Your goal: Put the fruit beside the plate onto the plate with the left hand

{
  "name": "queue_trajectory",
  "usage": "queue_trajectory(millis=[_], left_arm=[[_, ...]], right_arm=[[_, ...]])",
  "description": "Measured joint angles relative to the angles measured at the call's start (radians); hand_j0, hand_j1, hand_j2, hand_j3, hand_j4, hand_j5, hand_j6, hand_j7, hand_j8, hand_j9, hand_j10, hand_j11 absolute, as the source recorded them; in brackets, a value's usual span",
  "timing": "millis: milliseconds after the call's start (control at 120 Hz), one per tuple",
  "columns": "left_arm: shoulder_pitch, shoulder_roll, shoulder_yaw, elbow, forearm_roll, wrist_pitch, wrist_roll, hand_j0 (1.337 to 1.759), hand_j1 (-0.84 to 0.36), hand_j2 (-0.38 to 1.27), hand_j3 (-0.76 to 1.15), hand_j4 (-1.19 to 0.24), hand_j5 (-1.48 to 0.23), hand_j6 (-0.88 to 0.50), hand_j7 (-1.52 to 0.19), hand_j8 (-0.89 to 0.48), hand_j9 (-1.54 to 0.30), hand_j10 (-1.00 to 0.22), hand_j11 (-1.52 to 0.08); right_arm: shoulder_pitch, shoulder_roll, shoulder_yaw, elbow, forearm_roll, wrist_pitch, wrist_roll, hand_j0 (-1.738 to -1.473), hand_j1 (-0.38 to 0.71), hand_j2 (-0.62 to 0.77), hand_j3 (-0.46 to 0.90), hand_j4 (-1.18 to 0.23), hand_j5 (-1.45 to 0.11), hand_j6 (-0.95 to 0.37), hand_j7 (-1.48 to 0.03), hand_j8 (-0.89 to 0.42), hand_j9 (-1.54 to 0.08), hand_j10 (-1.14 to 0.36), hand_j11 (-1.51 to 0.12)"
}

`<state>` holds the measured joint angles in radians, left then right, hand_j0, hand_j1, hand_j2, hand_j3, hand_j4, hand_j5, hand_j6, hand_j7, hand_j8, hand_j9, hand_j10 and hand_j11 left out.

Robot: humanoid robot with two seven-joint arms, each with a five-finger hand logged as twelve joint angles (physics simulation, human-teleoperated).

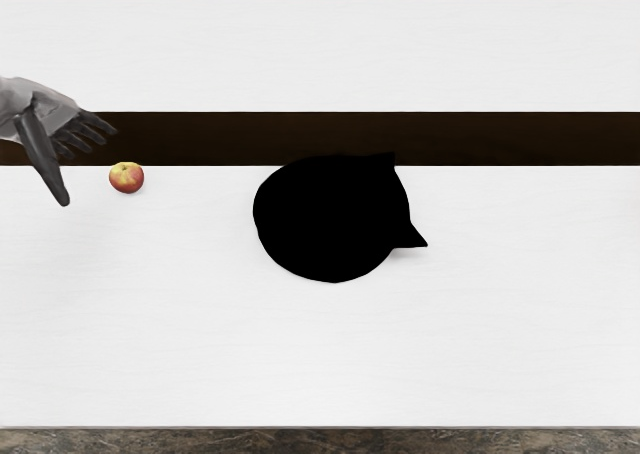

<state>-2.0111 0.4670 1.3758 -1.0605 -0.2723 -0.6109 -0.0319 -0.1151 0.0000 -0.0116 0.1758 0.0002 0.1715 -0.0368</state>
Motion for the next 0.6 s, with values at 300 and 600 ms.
queue_trajectory(millis=[300,600], left_arm=[[0.003,-0.005,-0.005,0.02,0.031,0.0,-0.001,1.658,0.31,0.01,0.0,-0.04,-0.05,-0.04,-0.05,-0.04,-0.05,-0.04,-0.05],[-0.081,-0.278,-0.019,-0.165,0.109,0.433,0.064,1.658,0.33,0.0,0.0,-0.02,-0.02,-0.02,-0.02,-0.02,-0.02,-0.02,-0.02]], right_arm=[[0.009,0.0,0.003,0.0,0.006,-0.002,0.0,-1.658,-0.34,0.0,0.0,-0.01,-0.01,-0.01,-0.01,-0.01,-0.01,-0.01,-0.01],[0.011,0.0,0.002,-0.001,0.006,-0.003,0.0,-1.658,-0.34,0.0,0.0,-0.01,-0.01,-0.01,-0.01,-0.01,-0.01,-0.01,-0.01]])
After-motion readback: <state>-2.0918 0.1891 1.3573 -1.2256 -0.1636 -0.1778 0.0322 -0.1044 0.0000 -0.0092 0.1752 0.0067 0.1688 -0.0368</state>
